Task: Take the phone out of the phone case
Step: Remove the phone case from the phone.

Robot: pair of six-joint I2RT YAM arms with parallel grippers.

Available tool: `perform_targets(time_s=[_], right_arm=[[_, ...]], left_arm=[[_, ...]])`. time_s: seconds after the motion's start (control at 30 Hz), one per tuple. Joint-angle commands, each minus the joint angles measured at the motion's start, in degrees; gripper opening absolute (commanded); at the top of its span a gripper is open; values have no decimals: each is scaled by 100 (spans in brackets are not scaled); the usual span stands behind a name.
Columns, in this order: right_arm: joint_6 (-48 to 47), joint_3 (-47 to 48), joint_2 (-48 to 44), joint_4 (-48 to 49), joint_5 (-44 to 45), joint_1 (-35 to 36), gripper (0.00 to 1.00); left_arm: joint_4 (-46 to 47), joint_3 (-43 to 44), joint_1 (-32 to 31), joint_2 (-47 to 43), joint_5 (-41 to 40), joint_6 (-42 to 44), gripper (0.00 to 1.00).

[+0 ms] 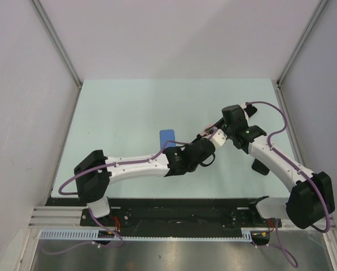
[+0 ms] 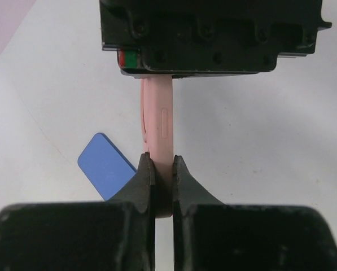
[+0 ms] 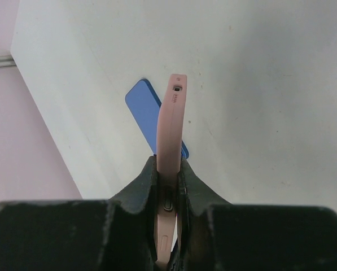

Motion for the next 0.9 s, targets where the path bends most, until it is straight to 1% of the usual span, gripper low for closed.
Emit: perform_targets(time_s=[0.0, 0.03, 0.07, 0.1, 0.13, 0.2, 0.23, 0.3, 0.33, 0.43, 0.47, 0.53, 0.57, 0.6, 0.67, 0.7, 0.73, 0.77, 0.8, 0.83, 0.87], right_arm=[[4, 308, -30, 223, -42, -88, 7], [-5, 308, -21, 223, -85, -106, 19], [-57, 308, -13, 240, -103, -123, 27], [-101, 308, -12, 258, -138, -141, 40], [-162, 308, -21, 284, -164, -150, 56], [-294, 308, -56, 311, -191, -211, 80], [-356, 308, -83, 328, -182, -238, 82], [-505, 308, -144, 372, -419, -342, 85], [-567, 308, -162, 390, -454, -387, 86], [-874, 308, -276, 416, -586, -545, 86], [-962, 308, -311, 408, -595, -589, 87], [-1225, 308, -364, 346, -560, -668, 86], [-1313, 308, -390, 311, -438, -686, 85], [-1427, 308, -417, 250, -376, -686, 85], [-1735, 308, -443, 232, -401, -704, 85], [-1849, 273, -443, 327, -480, -695, 84], [-2059, 212, -478, 459, -620, -695, 84], [-2114, 142, -496, 591, -952, -712, 84], [-2131, -77, -531, 984, -1138, -704, 85], [-2123, -201, -609, 1231, -1332, -712, 85], [-2036, -341, -645, 1495, -1777, -756, 86]], left_arm=[[73, 246, 6, -112, -237, 175, 0], [47, 246, -2, -129, -211, 140, 0], [29, 211, 6, -182, -167, 113, 0], [-23, 194, 15, -208, -97, 43, 0], [-76, 185, 24, -243, 104, -10, 0], [-269, 211, 68, -323, 342, -185, 0], [-348, 220, 103, -358, 708, -247, 0], [-585, 255, 260, -437, 1079, -509, 0], [-630, 229, 322, -507, 1412, -581, 0], [-762, 115, 664, -691, 1941, -906, 0], [-771, 71, 779, -762, 2360, -1116, 0], [-754, -139, 1156, -1015, 2871, -1345, 0], [-640, -228, 1306, -1104, 3379, -1581, 0], [-578, -342, 1603, -1209, 3758, -1697, 0], [-246, -702, 1938, -1508, 4348, -2117, 0], [-122, -825, 2236, -1605, 4995, -2259, 0], [19, -1061, 2369, -1771, 5271, -2391, 0], [290, -1176, 2492, -1843, 5552, -2670, 0], [440, -1291, 2711, -1939, 5929, -2812, 0], [581, -1509, 2809, -2079, 6142, -2953, 0], [904, -1625, 2914, -2159, 6318, -3242, 0]])
